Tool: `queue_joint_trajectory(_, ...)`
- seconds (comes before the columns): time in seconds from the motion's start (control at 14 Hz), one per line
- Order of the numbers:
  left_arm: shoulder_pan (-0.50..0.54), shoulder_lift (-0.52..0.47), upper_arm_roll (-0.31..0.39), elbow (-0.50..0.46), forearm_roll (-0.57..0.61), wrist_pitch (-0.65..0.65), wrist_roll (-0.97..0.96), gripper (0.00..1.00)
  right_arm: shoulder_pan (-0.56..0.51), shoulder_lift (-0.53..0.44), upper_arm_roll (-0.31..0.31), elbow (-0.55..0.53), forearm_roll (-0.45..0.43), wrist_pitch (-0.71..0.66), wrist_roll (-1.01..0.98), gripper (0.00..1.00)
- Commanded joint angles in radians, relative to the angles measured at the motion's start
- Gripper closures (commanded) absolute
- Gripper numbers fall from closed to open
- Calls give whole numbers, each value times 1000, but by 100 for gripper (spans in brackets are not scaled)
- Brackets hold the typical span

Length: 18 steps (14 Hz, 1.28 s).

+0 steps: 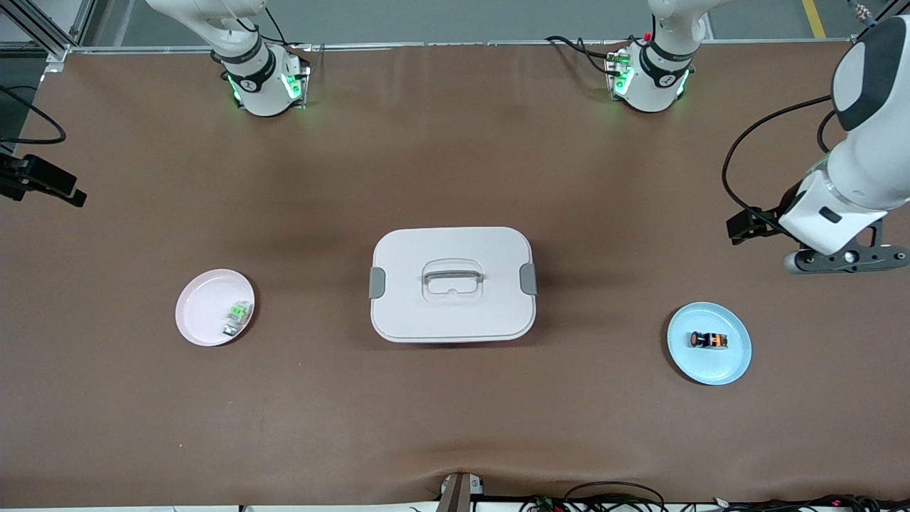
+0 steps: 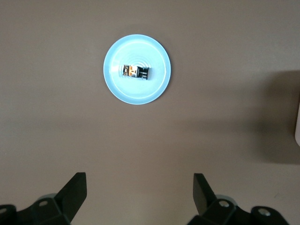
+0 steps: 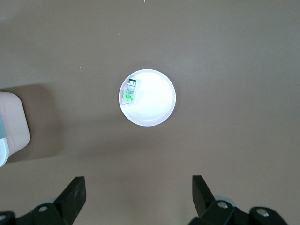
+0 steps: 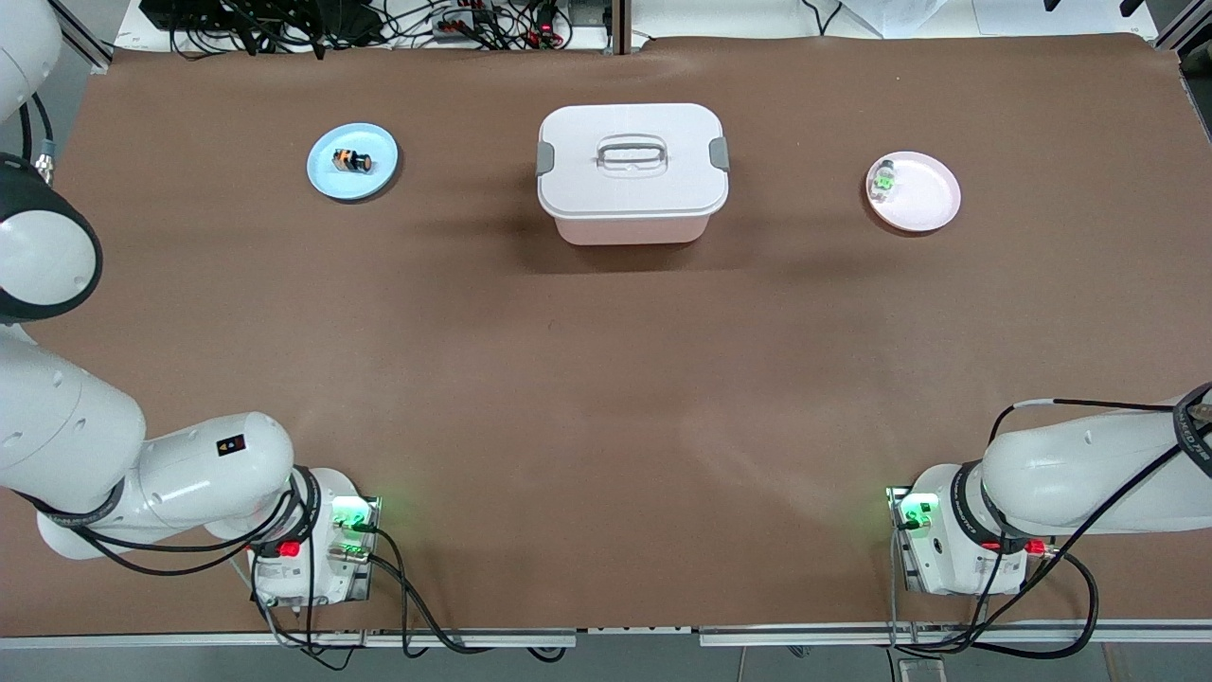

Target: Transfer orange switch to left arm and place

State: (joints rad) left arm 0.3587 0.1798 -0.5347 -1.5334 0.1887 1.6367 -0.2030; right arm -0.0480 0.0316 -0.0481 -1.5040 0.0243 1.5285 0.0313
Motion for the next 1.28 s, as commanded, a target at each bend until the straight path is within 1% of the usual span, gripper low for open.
queue_joint_trajectory(0.0, -3, -43, 63, 10, -12, -6, 11, 0, -23, -30, 14, -30, -6, 13, -14, 0)
queue_joint_trajectory(0.07, -26, -52, 97, 10, -18, -5, 11, 0, -23, -30, 14, -30, -6, 13, -14, 0)
queue_joint_trajectory(0.21, -133, -88, 200, 4, -17, -14, 10, 0, -23, -30, 14, -30, -6, 13, -14, 0)
queue_joint_trajectory(0.28, -170, -111, 235, -2, -18, -29, 11, 0, -23, -30, 14, -30, -6, 13, -14, 0)
queue_joint_trajectory(0.43, -204, -161, 263, -25, -47, -47, 11, 0, -23, -30, 14, -30, -6, 13, -14, 0)
queue_joint_trajectory(0.5, -239, -183, 303, -43, -81, -54, 13, 0, -23, -30, 14, -30, -6, 13, -14, 0)
queue_joint_trajectory(0.57, -271, -198, 327, -62, -107, -57, 11, 0, -21, -29, 14, -30, -6, 13, -14, 0)
queue_joint_trajectory(0.71, -280, -230, 332, -85, -146, -58, 11, 0, -21, -29, 14, -30, -6, 13, -14, 0)
queue_joint_trajectory(0.93, -290, -282, 335, -128, -153, -58, 13, 0, -27, -29, 14, -30, -6, 21, -14, 0)
queue_joint_trajectory(1.0, -297, -293, 349, -131, -166, -58, 19, 0, -26, -27, 14, -30, -6, 24, -14, 0)
queue_joint_trajectory(1.14, -346, -315, 430, -154, -169, -58, 71, 0, -24, -27, 16, -30, -6, 28, -14, 0)
queue_joint_trajectory(1.21, -357, -318, 447, -158, -169, -58, 82, 0, -24, -29, 16, -32, -6, 28, -13, 0)
